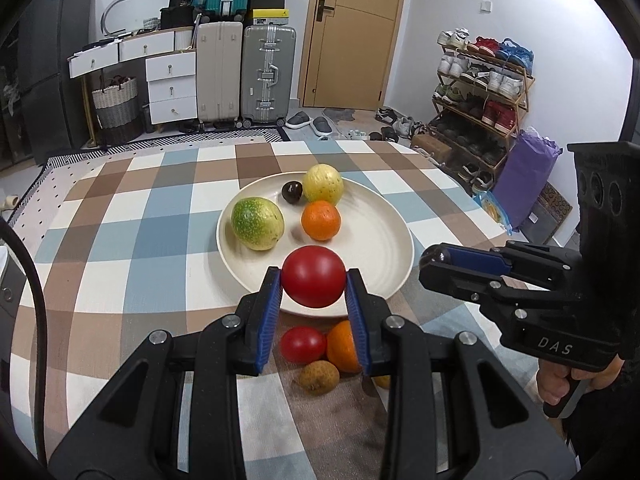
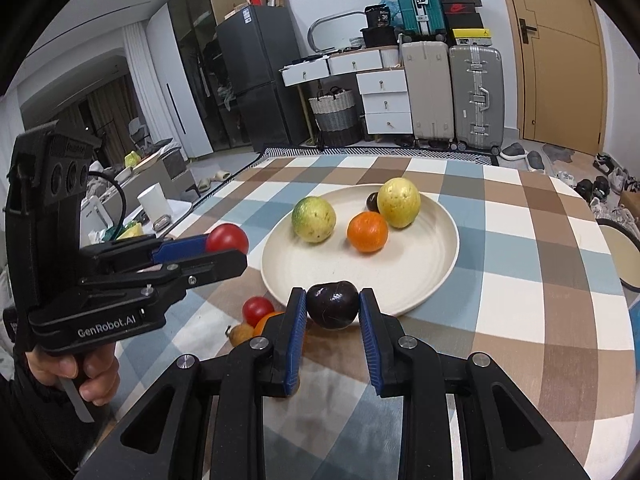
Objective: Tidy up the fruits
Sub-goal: 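Carry the tomato and plum onto the cream plate and open both grippers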
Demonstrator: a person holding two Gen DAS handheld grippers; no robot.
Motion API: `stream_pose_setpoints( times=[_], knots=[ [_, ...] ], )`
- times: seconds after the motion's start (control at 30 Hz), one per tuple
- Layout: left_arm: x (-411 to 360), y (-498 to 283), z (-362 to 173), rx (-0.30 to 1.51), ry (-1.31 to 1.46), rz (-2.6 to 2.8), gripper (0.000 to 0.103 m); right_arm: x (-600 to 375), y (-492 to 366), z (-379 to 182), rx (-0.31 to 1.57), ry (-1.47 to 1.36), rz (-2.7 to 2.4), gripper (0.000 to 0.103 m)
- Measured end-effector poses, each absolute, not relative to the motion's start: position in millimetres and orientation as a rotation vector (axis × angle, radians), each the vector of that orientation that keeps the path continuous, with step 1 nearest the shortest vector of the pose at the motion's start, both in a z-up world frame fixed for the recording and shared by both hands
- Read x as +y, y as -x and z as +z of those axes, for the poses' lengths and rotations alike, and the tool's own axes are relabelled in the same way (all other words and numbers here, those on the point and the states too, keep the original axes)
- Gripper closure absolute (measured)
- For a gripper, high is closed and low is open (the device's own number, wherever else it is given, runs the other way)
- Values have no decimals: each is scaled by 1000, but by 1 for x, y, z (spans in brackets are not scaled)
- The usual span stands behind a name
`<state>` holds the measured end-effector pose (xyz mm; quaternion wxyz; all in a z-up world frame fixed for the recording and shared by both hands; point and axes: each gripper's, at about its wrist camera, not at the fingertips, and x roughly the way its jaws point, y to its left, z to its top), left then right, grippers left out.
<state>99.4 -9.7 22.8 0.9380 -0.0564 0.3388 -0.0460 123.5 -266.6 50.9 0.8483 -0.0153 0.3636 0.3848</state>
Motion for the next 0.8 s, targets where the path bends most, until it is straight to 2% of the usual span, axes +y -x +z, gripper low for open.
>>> stream_pose_setpoints(
  times=[0.47, 0.8],
  knots=[
    [2, -140, 6, 707, 125, -80, 74, -254, -152, 50, 761, 12, 799, 76],
    [7, -152, -15, 720, 161, -100, 74, -260, -167, 26, 810, -19, 741, 76]
  ],
)
